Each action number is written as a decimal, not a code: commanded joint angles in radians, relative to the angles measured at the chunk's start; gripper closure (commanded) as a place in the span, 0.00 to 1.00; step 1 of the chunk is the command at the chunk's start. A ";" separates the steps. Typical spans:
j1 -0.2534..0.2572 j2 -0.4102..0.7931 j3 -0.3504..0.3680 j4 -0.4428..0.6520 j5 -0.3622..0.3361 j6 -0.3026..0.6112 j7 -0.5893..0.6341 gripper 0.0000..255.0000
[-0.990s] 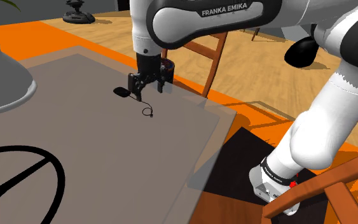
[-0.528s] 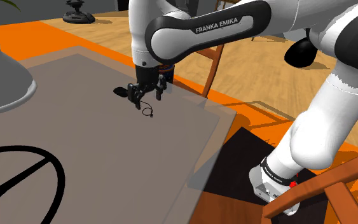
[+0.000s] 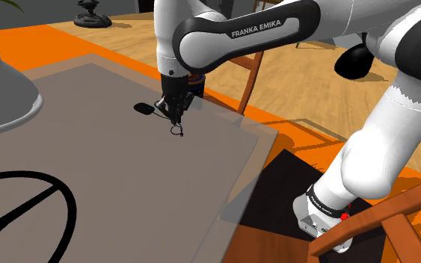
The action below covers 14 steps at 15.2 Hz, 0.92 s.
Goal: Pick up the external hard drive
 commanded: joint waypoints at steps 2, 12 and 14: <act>0.004 0.006 0.005 -0.005 0.006 -0.001 -0.003 1.00; 0.006 -0.005 0.007 0.098 0.011 -0.115 -0.002 1.00; 0.006 -0.008 0.007 0.122 0.012 -0.141 -0.002 1.00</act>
